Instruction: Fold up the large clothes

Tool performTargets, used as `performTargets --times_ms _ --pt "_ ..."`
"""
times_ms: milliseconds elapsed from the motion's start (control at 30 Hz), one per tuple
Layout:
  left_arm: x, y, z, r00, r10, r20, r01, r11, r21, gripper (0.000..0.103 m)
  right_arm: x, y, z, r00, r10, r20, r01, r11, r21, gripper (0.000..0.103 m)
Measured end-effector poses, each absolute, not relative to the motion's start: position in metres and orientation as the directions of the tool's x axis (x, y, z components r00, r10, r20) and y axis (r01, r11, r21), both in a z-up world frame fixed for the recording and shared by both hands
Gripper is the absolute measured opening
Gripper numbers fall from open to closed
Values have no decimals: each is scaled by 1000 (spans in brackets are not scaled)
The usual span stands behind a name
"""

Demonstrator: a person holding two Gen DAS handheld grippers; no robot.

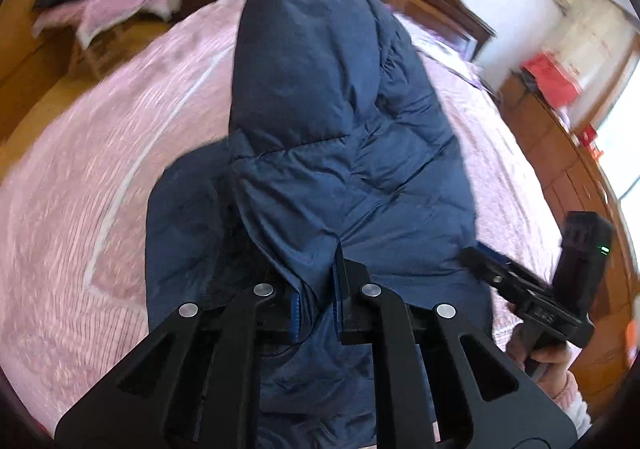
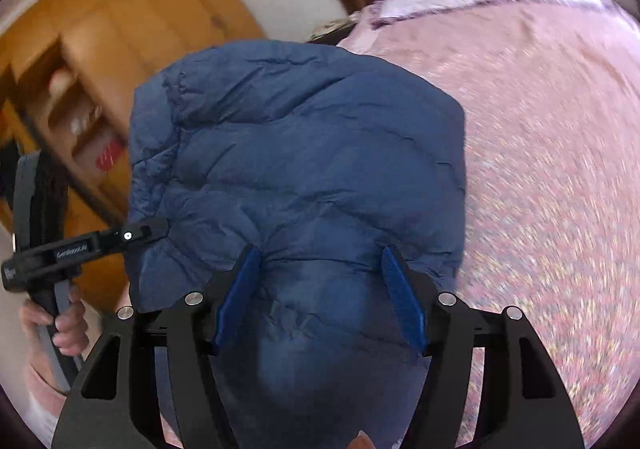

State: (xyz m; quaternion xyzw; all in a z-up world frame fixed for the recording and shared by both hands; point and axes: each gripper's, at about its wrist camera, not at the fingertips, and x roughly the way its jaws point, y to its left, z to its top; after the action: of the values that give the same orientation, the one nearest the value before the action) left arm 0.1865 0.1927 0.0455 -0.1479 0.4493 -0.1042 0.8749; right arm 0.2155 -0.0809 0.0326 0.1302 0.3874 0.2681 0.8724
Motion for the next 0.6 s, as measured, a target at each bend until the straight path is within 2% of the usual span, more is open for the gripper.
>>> performTargets --times_ms 100,167,267,300,333,500,600 --pt "186 225 13 557 -313 -769 -51 912 -408 14 215 -43 34 551 532 -643 -426 842 331 65" --pt "187 242 -6 557 -297 -776 -110 899 -423 21 214 -18 32 553 496 -669 -458 852 253 65" --pt "187 257 -25 560 -246 -791 -181 895 -407 41 212 7 26 558 446 -700 -479 862 167 65" --pt "185 262 -29 565 -207 -799 -210 900 -382 52 210 11 24 557 439 -705 -480 863 157 65" --pt "184 266 -32 569 -186 -801 -222 903 -368 58 212 14 21 555 436 -708 -481 863 154 65" --pt "183 272 -46 567 -185 -803 -242 894 -376 69 216 16 15 550 442 -708 -491 857 154 67" --pt "186 269 -50 565 -174 -806 -239 901 -362 72 212 1 29 518 509 -687 -490 835 249 76"
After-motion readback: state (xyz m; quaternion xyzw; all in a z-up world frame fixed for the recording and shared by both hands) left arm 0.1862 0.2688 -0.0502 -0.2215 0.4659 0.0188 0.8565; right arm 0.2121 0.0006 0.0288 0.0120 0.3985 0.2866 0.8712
